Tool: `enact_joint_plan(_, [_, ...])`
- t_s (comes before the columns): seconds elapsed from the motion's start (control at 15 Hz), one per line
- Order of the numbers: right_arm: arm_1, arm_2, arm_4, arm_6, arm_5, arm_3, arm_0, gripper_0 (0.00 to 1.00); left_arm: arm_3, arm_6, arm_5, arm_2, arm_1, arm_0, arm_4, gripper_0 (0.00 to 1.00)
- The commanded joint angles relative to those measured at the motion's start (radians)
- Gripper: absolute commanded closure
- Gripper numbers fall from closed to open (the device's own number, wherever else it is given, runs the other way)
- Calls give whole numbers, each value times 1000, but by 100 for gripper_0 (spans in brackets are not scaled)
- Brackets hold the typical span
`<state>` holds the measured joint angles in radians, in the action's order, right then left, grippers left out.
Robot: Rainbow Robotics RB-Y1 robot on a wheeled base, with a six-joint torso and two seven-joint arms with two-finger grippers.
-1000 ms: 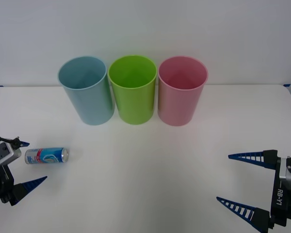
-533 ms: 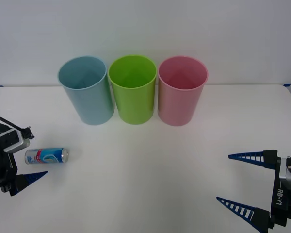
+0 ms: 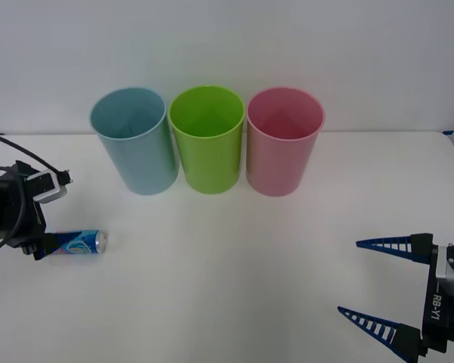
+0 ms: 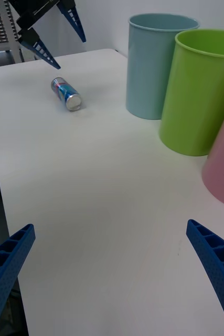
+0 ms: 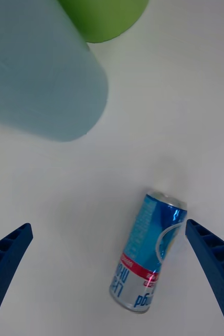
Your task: Put cans in the blue bin and PET bottles in the pink bin and trash in the green bin.
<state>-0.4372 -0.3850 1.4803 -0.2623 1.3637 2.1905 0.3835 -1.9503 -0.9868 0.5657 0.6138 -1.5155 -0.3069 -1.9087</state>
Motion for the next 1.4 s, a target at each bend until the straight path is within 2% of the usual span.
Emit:
enact_joint_plan(0.07, [0, 0, 0, 0, 0, 0, 0, 0, 65, 26, 0, 109, 21, -109, -41, 0])
enact_joint_plan(0.4, [0, 0, 0, 0, 0, 0, 0, 0, 156, 10, 0, 434, 35, -382, -32, 0])
enact_joint_plan(0.67, [0, 0, 0, 0, 0, 0, 0, 0, 188, 5, 0, 601, 29, -532, 28, 0])
enact_joint_plan(1.13, [0, 0, 0, 0, 0, 0, 0, 0, 244, 42, 2, 649, 18, -532, 59, 0])
enact_joint_plan(1.4, [0, 0, 0, 0, 0, 0, 0, 0, 218, 54, 2, 679, -15, -532, 86, 0])
